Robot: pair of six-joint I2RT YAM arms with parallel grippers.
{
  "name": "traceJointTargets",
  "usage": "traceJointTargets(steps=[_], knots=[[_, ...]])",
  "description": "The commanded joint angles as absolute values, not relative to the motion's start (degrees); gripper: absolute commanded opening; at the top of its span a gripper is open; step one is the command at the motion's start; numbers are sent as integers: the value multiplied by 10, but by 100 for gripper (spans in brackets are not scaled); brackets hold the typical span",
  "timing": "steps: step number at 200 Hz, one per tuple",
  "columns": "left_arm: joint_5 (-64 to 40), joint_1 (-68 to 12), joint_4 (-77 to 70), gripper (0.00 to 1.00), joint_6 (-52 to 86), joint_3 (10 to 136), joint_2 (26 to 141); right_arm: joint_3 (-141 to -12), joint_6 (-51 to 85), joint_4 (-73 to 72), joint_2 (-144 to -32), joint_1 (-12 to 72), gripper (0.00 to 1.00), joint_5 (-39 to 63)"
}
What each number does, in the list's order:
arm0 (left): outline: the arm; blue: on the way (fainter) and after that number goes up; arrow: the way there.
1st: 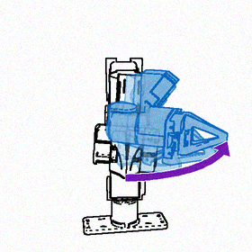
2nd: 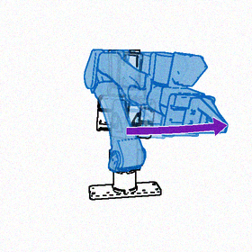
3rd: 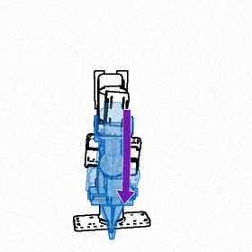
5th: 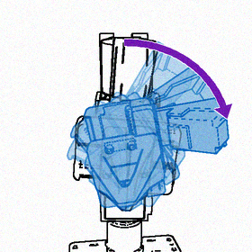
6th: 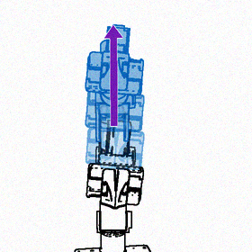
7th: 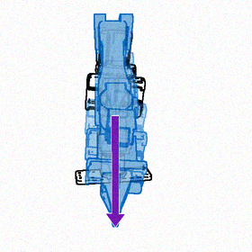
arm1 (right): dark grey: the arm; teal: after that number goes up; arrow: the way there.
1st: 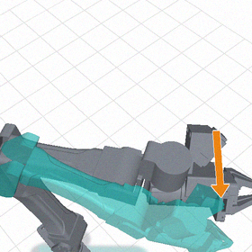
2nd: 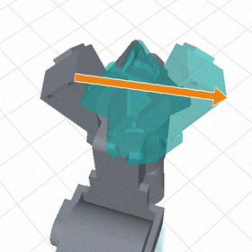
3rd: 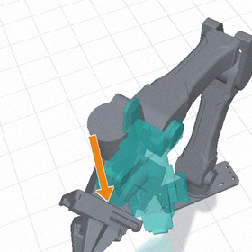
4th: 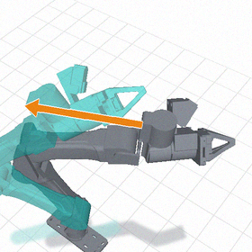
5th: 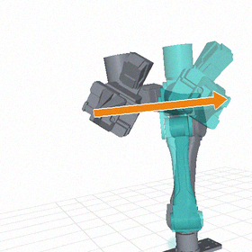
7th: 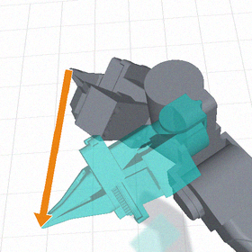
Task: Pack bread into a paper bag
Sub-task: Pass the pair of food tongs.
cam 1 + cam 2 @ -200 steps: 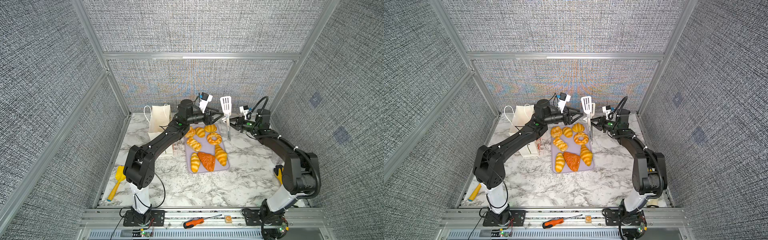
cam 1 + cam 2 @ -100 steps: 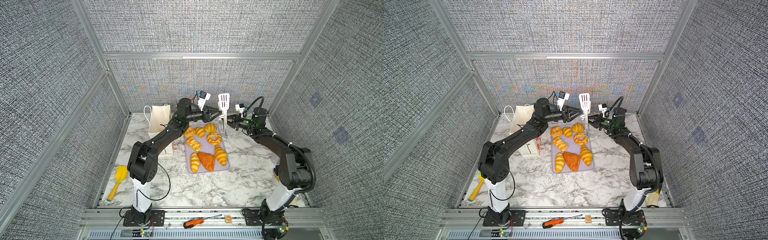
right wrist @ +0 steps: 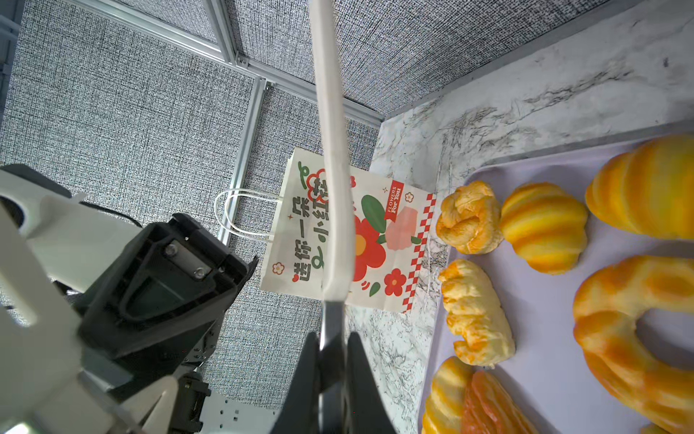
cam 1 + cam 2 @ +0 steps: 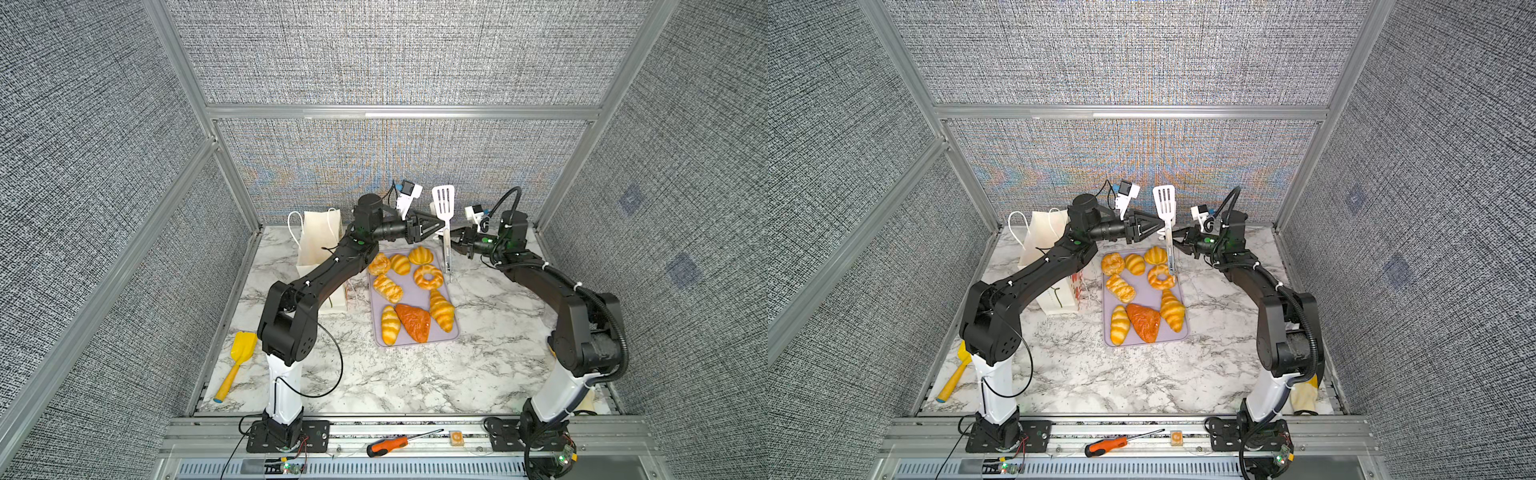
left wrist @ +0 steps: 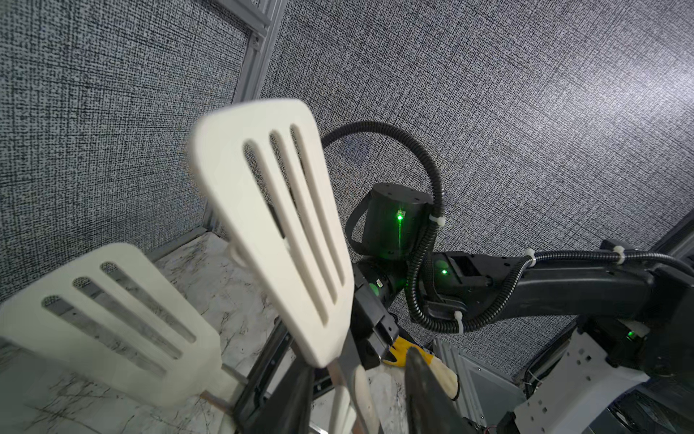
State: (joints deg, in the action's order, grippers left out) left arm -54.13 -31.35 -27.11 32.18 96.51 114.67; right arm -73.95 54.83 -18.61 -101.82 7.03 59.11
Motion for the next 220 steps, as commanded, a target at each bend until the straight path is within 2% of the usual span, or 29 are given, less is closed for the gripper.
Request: traceJointTargets(steps=[1,46,85,143,220], knots=[[-557,-313,-278,41,323,970,1156,-749,545,-179,-1018,74,1,598],[-560,-313,-270,41,320,978,1160,-754,537,-165,-1019,77,2,603],[-562,-313,-249,40,305,992,1158,-771,484,-90,-1017,76,2,597],[-570,-313,-245,38,304,993,1160,-784,485,-86,-1022,77,2,601],[-575,-313,-251,26,307,996,1159,-793,469,-63,-1027,80,3,607]])
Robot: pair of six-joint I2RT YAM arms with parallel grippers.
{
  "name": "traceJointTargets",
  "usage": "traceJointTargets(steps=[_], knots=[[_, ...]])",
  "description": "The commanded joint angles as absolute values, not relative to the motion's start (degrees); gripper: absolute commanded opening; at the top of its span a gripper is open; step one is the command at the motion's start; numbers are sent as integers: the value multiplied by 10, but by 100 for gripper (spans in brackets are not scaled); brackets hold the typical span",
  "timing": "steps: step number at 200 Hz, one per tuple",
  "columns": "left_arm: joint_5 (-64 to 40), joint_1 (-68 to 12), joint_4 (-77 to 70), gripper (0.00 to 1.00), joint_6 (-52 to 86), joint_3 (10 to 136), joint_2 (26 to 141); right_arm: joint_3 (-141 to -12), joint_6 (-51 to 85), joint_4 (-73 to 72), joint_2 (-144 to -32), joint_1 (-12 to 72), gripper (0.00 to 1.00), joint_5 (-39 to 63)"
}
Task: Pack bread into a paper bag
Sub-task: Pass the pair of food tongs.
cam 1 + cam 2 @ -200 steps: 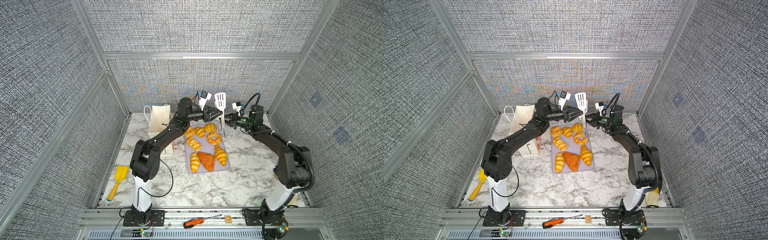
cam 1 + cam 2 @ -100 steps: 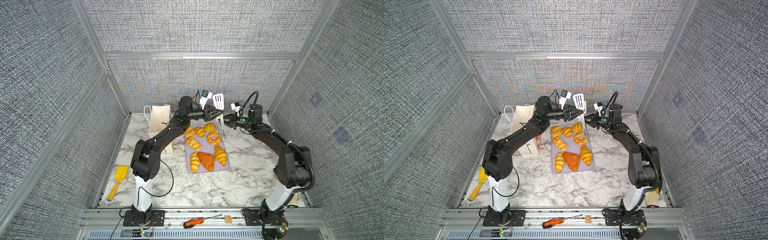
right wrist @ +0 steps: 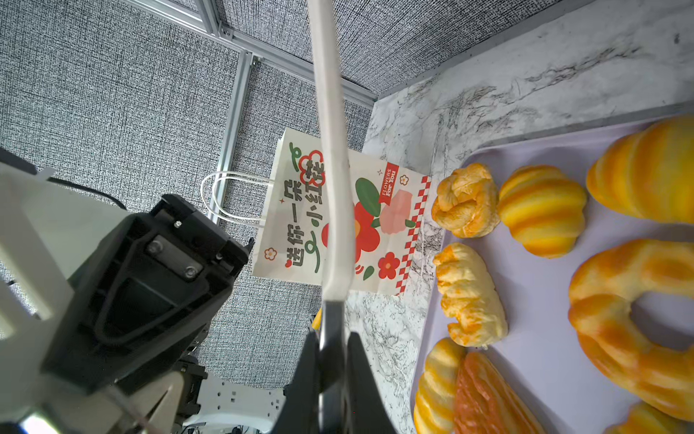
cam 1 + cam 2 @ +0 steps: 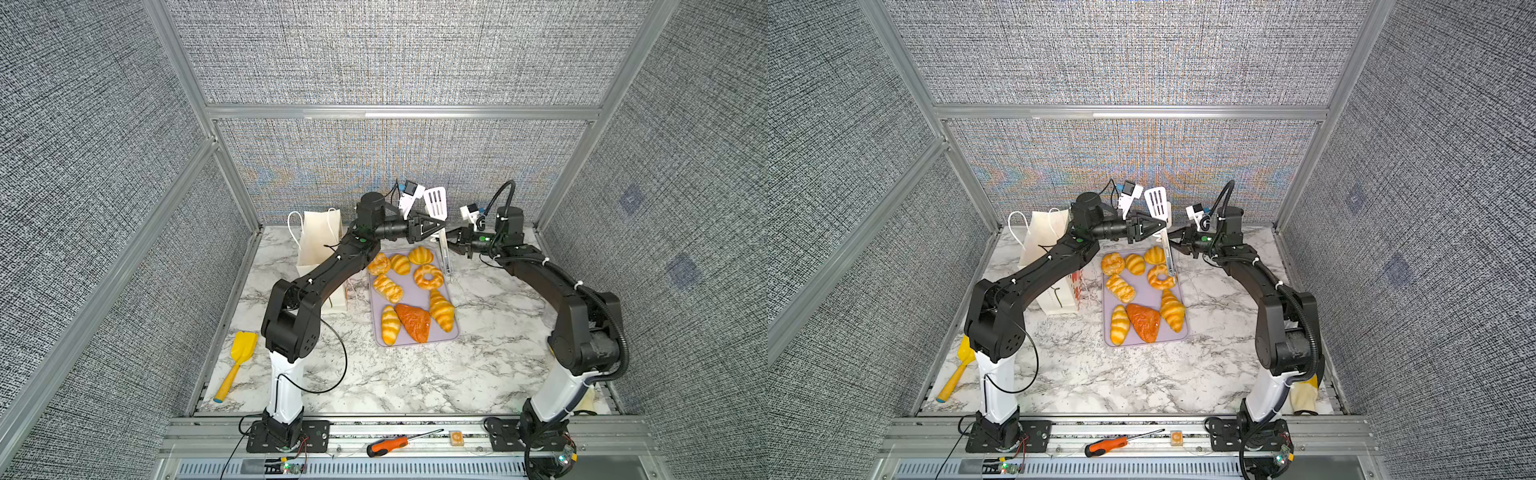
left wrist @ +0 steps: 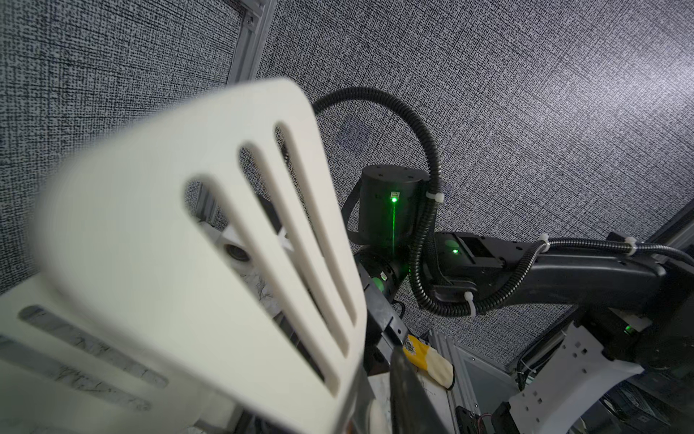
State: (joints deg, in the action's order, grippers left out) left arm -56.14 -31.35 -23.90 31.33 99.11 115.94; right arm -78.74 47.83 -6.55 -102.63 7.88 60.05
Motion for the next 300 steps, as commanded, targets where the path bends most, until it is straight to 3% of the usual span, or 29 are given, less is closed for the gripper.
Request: traceJointTargets(steps=[1,39,87,156,183,198,230,265,288,300], knots=[[-575,-313,-252,26,307,995,1158,-793,468,-62,-1027,80,3,608],[-578,-313,-251,22,306,996,1157,-799,457,-46,-1029,80,3,606],[-579,-313,-259,10,306,992,1152,-823,420,8,-1034,78,4,606],[-586,-313,-378,0,380,959,1144,-826,414,13,-1026,70,10,606],[-585,-313,-433,0,414,945,1144,-818,419,-8,-1016,63,26,609],[-582,-313,-455,0,428,940,1144,-802,441,-49,-1003,55,44,611],[-579,-313,-477,0,438,939,1143,-749,523,-194,-966,29,66,623],[-582,-313,-476,0,439,951,1148,-710,569,-289,-944,16,87,643],[-582,-313,-470,0,438,966,1152,-679,578,-323,-927,18,92,642],[-583,-313,-466,0,439,978,1157,-663,569,-323,-920,22,99,639]])
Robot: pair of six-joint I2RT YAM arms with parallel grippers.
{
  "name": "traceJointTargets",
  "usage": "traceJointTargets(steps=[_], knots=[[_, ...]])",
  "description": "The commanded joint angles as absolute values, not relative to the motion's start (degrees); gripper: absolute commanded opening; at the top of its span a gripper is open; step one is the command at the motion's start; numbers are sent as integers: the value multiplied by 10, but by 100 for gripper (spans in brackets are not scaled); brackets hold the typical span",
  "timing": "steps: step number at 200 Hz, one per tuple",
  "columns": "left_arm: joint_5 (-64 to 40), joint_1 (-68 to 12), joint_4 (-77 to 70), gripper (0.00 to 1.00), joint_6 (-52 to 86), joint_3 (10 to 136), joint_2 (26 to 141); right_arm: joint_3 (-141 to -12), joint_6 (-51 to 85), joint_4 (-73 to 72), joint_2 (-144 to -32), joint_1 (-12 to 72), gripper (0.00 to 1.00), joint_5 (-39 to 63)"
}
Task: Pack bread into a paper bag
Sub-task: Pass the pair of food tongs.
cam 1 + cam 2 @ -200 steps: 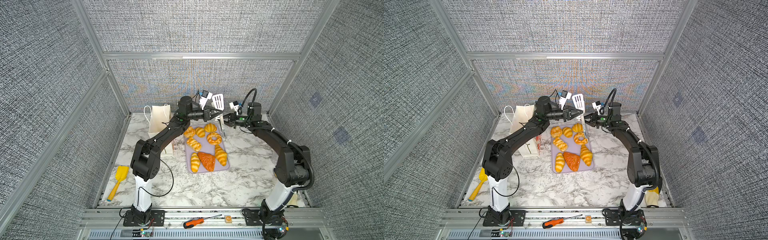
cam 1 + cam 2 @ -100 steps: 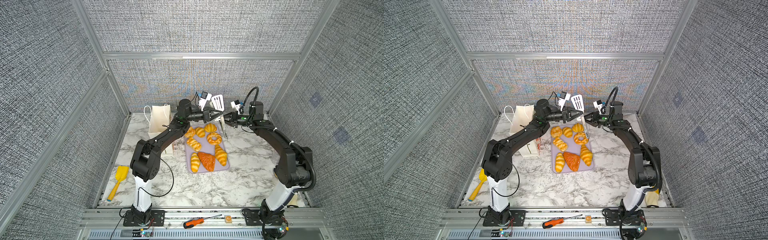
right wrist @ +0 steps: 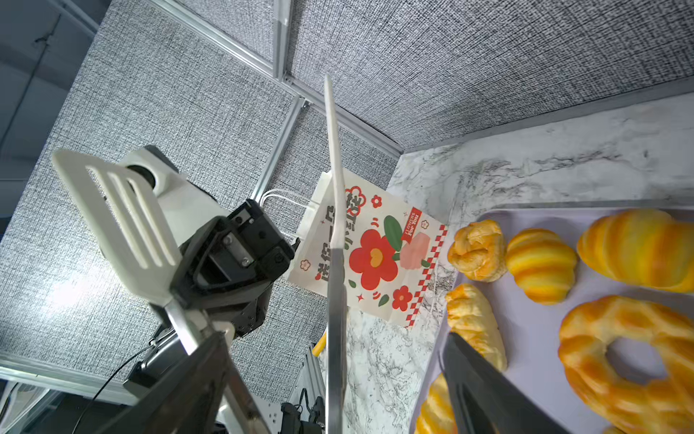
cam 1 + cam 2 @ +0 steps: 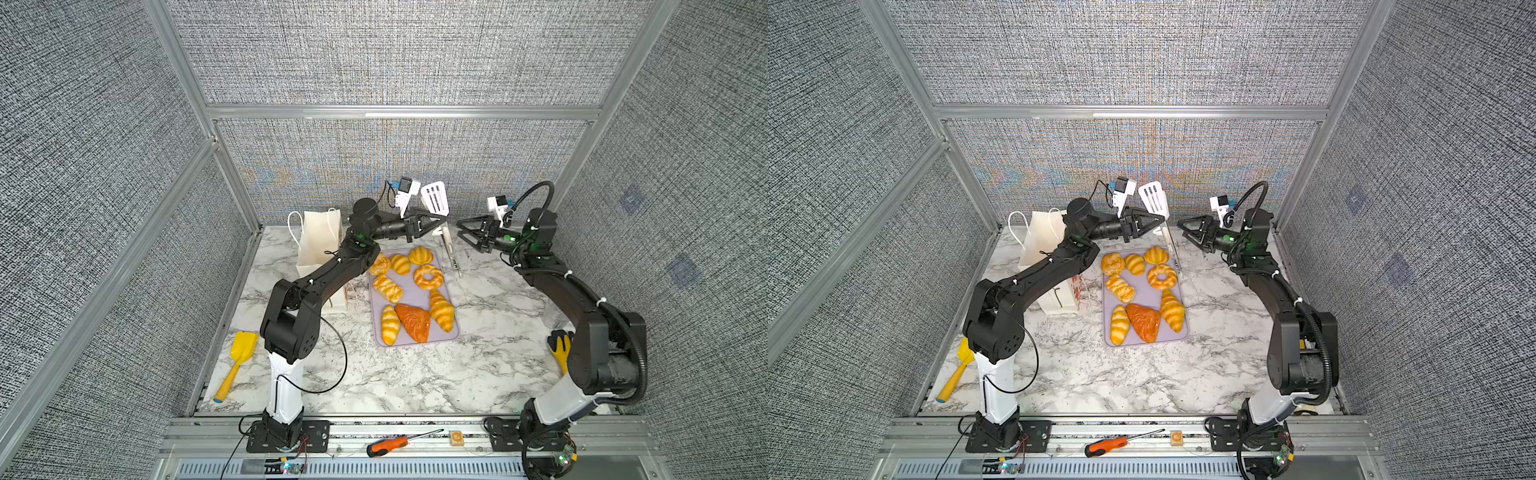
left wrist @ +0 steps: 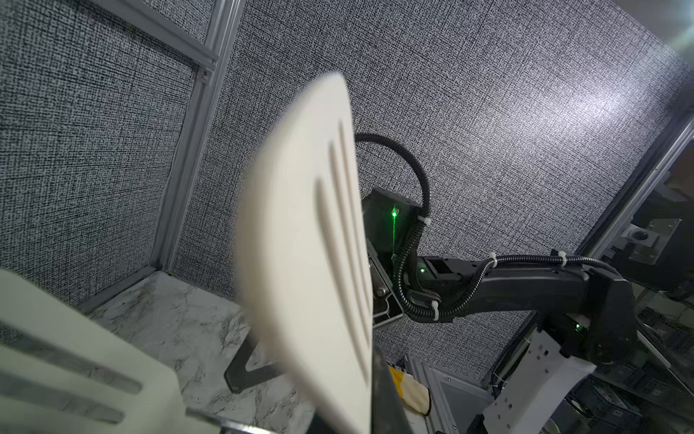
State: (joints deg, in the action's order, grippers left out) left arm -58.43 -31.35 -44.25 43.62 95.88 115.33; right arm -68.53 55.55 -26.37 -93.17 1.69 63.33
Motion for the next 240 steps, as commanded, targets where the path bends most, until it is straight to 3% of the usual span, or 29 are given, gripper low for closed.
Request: traceJointTargets(steps=[1,89,240], knots=[[-583,-313,-466,0,439,978,1157,-662,569,-324,-919,22,99,639],[-581,-320,-444,0,438,1001,1165,-610,645,-487,-896,49,100,641],[-571,-345,-435,0,430,1011,1169,-675,563,-382,-929,80,96,640]])
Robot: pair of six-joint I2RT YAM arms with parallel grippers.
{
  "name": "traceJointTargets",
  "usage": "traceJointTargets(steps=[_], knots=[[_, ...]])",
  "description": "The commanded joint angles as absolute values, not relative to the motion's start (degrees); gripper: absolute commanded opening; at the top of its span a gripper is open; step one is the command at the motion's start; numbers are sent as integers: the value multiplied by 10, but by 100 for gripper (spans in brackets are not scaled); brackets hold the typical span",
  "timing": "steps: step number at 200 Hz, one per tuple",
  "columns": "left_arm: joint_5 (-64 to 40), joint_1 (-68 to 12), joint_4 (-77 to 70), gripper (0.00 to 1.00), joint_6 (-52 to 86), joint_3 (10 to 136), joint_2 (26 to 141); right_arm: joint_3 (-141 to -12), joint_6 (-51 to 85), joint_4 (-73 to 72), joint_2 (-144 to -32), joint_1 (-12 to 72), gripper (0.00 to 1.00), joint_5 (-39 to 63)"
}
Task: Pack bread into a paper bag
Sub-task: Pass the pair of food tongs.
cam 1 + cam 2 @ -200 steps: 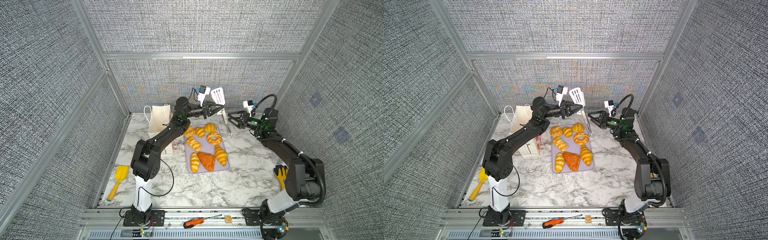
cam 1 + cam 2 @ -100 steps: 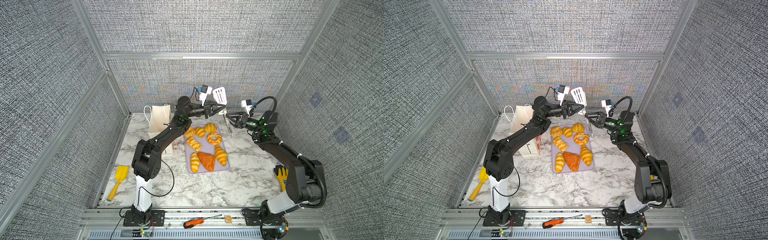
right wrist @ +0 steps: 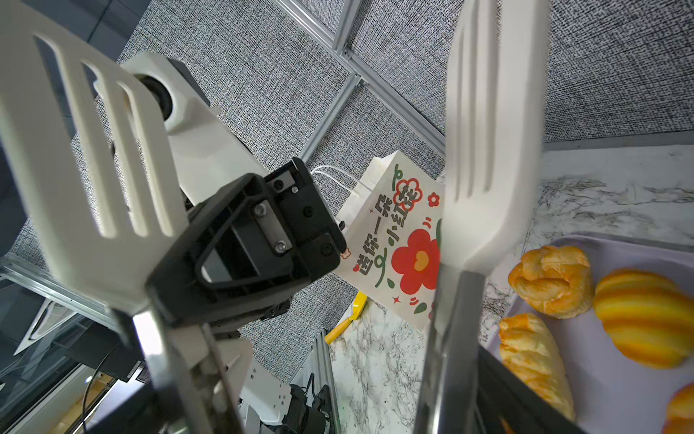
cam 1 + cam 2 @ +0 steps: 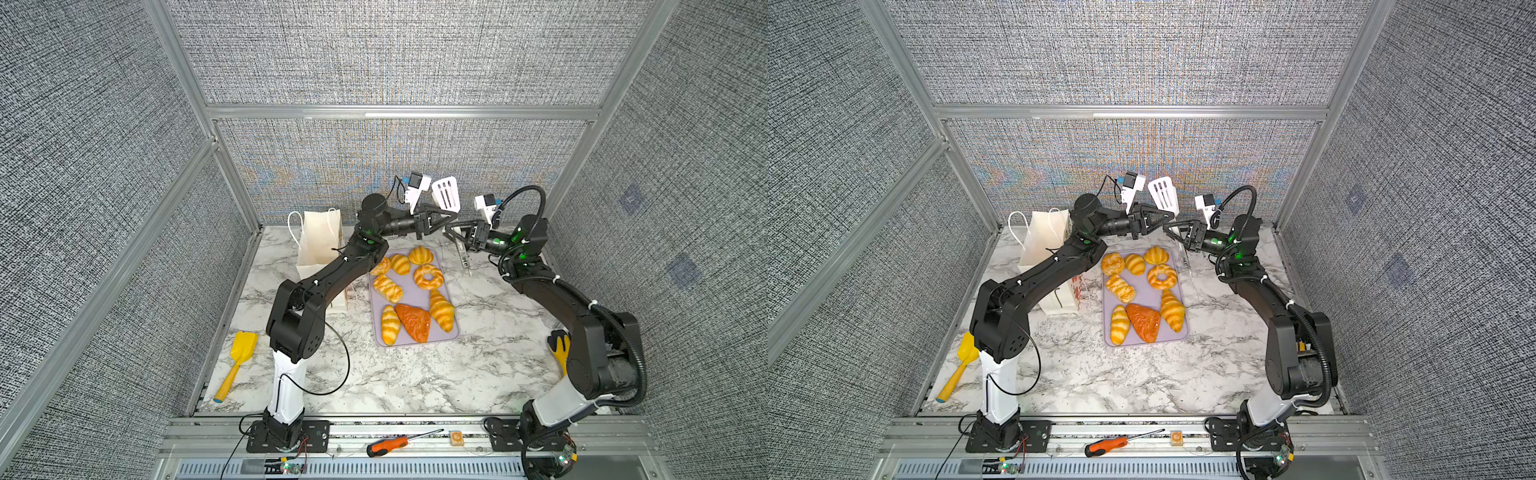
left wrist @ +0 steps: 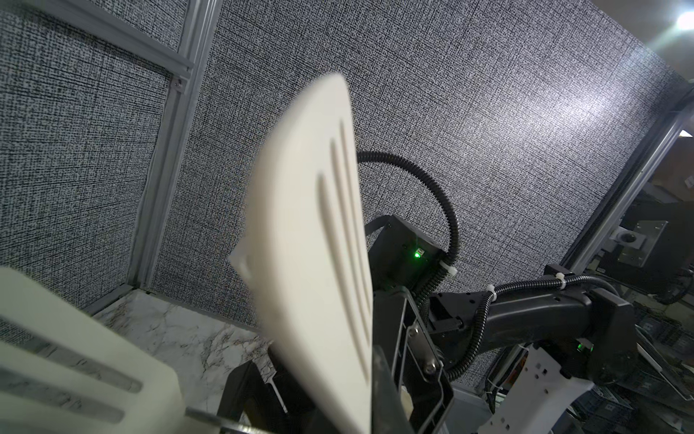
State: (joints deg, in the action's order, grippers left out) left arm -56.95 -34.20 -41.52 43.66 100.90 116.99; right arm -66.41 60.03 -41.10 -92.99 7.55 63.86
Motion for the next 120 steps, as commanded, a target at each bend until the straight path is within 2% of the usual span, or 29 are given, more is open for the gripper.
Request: traceJointTargets(steps=[1,97,120], knots=[[-571,-345,-435,0,430,1011,1169,-675,562,-381,-929,80,96,640],[-565,-351,-481,0,459,974,1162,-687,518,-337,-922,81,86,629],[-565,-351,-489,0,460,966,1158,-693,518,-328,-923,81,81,628]])
